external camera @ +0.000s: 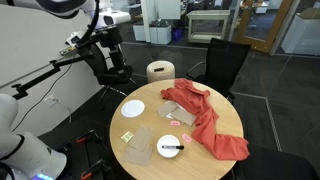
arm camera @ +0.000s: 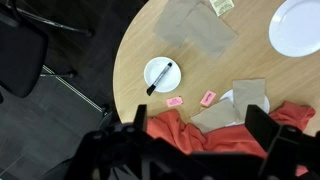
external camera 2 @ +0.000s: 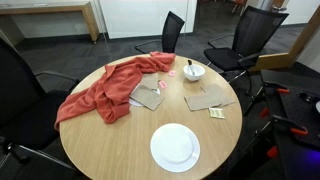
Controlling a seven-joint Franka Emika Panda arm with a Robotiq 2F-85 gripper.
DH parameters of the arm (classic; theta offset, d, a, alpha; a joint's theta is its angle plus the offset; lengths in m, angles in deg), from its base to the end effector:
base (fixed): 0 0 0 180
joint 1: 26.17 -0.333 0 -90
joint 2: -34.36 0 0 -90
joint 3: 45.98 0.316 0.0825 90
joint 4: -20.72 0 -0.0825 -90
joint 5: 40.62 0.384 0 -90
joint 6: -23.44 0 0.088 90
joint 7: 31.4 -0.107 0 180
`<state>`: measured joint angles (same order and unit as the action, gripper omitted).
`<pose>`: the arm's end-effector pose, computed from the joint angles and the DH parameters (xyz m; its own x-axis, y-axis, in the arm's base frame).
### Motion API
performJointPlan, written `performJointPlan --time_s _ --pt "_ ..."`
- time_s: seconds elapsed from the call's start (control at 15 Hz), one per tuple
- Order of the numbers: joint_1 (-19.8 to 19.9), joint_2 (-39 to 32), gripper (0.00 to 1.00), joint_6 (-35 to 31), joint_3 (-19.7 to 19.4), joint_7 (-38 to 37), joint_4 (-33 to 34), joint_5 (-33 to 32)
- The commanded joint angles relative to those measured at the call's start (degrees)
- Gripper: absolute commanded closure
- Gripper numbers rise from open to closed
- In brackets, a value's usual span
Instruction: Remove the black marker from the white bowl and put it on the table
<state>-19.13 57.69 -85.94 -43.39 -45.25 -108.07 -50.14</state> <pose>0.4360 -0.0439 0.5332 0.9601 -0.2599 0.1032 -0.2737 -0.9489 0.1569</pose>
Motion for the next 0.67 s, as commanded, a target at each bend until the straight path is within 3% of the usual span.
performJointPlan --time_s 0.0,0.6 --pt "-0.8 0.0 0.0 0.1 -0.7 -0.2 0.1 -0.3" --pt "-0.4 -0.6 0.0 -0.4 -0.8 -1.0 0.2 -0.5"
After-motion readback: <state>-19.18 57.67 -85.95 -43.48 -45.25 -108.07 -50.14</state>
